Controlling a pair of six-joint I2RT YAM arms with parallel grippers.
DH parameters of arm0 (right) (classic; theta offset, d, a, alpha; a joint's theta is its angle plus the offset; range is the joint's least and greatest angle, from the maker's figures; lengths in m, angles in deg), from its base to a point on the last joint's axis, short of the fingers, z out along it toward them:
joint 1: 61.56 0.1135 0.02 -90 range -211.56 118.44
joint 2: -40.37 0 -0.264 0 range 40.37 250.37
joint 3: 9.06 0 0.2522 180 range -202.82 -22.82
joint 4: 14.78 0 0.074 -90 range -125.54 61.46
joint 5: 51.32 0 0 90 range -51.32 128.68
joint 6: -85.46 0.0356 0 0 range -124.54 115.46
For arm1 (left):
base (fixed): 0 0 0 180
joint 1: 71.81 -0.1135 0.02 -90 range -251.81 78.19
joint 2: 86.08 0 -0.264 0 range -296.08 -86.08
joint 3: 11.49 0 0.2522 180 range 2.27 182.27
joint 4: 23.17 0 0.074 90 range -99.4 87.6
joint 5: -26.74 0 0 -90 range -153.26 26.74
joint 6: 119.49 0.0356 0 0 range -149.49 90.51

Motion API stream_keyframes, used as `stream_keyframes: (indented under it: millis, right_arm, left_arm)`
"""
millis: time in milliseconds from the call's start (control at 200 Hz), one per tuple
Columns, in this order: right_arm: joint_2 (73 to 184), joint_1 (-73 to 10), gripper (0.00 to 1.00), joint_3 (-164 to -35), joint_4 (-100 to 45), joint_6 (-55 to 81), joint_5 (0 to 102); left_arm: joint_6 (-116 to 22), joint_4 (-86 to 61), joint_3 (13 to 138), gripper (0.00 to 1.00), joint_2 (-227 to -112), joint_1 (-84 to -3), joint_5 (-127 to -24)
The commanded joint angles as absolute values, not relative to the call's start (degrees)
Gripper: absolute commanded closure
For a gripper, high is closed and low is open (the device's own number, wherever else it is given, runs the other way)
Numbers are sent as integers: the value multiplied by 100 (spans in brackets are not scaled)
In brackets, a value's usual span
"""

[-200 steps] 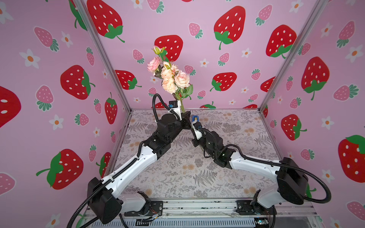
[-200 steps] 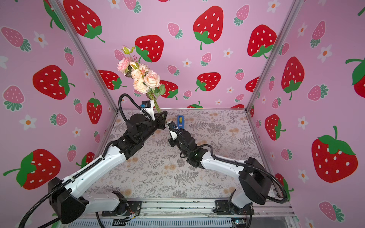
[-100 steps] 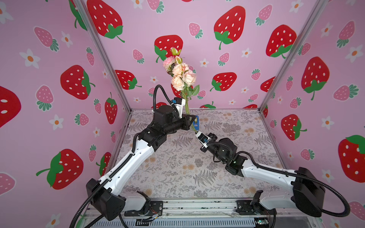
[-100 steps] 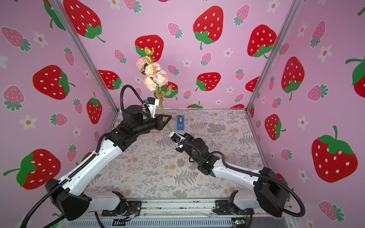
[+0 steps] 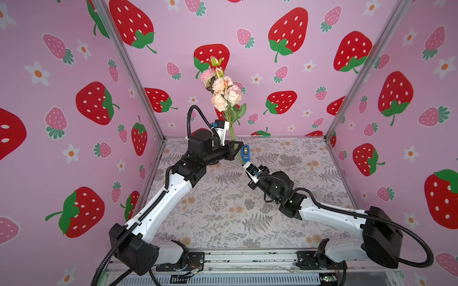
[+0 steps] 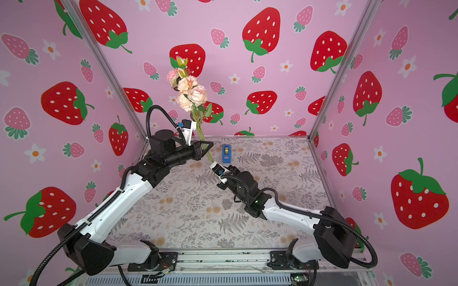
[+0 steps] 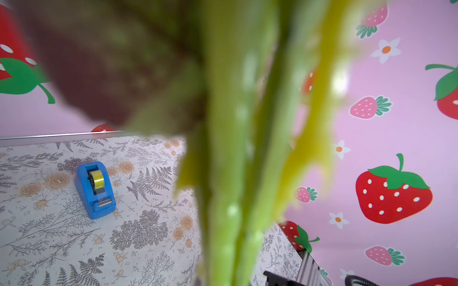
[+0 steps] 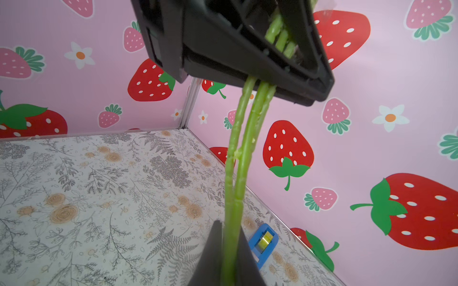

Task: Wrap bouquets with tape
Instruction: Wrap the tape around the bouquet, then place the wrapped bouquet at the center of the board.

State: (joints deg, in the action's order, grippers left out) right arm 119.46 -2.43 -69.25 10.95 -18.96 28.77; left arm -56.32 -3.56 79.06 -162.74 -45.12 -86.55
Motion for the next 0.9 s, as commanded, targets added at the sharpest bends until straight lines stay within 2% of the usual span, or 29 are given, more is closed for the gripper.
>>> stream_keyframes:
  millis: [0,30,50,120,155,245,365,610,896]
  right_arm:
    - [12137,-86,100,-6804,302,-1085,3323]
    - [12121,-110,100,-6777,349,-899,3364]
    - [12096,-132,100,-6766,362,-804,3398]
    - [12006,-193,100,-6723,367,-467,3227]
    - [11957,-257,100,-6705,335,-309,3201]
    - [11843,-553,100,-6607,227,233,3187]
    - [11769,-952,100,-6359,236,706,3366]
    - [11797,-1934,100,-5780,810,2109,3986]
    - [12317,-2519,100,-5747,144,2494,3596]
  left_arm:
    - [-5630,-1812,7940,100,-16100,-4629,-8295]
    - [-5645,-1819,7921,100,-16126,-4627,-8308]
    - [-5651,-1829,7903,96,-16139,-4625,-8316]
    - [-5680,-1807,7819,61,-16167,-4631,-8390]
    - [-5715,-1761,7765,48,-16143,-4630,-8380]
    - [-5701,-1673,7511,34,-15992,-4627,-8400]
    - [-5605,-1414,7022,29,-15609,-4624,-8263]
    - [-5594,-1215,5747,29,-14986,-4626,-7978]
    - [-5460,-937,4975,30,-14662,-4717,-7514]
